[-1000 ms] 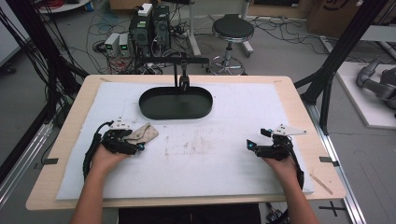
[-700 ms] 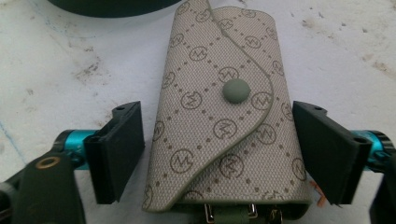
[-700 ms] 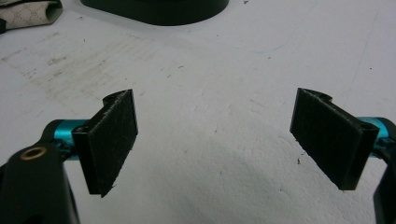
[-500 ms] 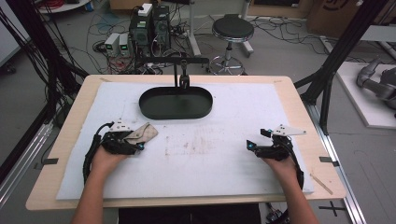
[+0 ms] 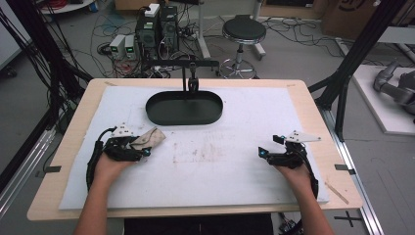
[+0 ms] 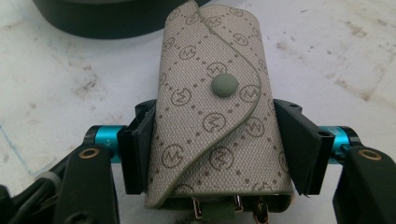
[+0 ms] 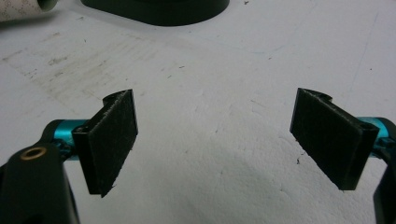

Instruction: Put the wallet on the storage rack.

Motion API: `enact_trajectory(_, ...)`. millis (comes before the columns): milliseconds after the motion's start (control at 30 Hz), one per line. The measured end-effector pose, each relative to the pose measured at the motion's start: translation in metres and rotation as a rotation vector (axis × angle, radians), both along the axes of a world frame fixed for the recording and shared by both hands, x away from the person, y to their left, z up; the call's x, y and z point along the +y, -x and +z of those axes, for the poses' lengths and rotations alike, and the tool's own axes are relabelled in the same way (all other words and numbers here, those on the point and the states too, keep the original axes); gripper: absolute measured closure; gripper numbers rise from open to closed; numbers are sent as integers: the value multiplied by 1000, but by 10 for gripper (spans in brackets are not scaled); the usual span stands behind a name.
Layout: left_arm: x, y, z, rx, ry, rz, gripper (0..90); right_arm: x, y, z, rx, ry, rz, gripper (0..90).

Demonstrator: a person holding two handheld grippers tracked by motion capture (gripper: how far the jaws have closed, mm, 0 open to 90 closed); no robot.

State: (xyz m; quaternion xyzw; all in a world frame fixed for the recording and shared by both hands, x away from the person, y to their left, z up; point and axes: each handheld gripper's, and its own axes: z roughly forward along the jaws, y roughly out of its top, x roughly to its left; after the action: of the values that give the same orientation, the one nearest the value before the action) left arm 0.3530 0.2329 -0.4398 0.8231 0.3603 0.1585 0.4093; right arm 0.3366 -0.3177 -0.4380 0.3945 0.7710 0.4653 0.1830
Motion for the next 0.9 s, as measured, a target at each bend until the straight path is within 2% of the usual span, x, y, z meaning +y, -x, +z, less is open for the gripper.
enact_trajectory(267, -6, -8, 12, -17, 15, -18, 355, 0, 1, 0, -1, -2, -4, 154)
enact_trajectory(367, -10, -12, 17, -25, 43, -21, 355, 1, 1, 0, -2, -3, 0, 153)
enact_trajectory(700, -28, -41, 36, -17, 20, -45, 355, 1, 1, 0, 3, -4, -1, 153)
enact_trajectory(900, -39, -55, 42, -18, 10, -53, 355, 2, 1, 0, 4, -1, 3, 153)
